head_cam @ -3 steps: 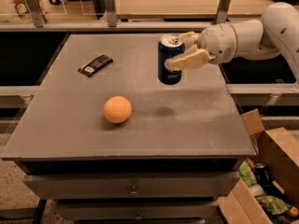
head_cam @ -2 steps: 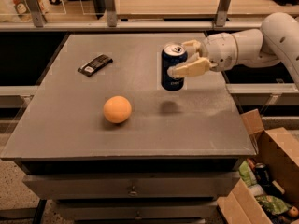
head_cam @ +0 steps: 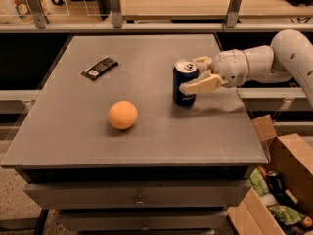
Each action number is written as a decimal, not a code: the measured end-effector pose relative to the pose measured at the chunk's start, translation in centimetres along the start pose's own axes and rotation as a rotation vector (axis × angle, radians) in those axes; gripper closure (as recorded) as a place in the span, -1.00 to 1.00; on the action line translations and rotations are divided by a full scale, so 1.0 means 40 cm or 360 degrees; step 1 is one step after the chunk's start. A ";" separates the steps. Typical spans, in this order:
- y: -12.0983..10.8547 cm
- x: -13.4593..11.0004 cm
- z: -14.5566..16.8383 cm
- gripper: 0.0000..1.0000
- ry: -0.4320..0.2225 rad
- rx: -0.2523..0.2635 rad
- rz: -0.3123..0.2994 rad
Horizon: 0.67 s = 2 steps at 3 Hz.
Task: Place pepsi can upright
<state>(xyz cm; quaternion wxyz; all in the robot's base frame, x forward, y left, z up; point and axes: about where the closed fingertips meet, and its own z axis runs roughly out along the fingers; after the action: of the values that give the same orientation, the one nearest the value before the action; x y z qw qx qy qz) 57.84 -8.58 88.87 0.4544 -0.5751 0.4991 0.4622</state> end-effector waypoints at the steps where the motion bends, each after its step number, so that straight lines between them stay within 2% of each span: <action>1: 0.000 0.024 -0.008 -0.72 0.0006 0.0005 0.0000; 2: 0.002 0.047 -0.011 -1.00 0.0010 0.0007 0.0004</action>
Offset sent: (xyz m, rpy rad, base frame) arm 0.0000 -0.0173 -0.0294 -0.0117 0.0034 -0.0137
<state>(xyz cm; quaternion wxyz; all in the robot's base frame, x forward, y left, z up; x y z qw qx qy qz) 57.94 -9.32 87.08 0.4535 -0.5750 0.5022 0.4599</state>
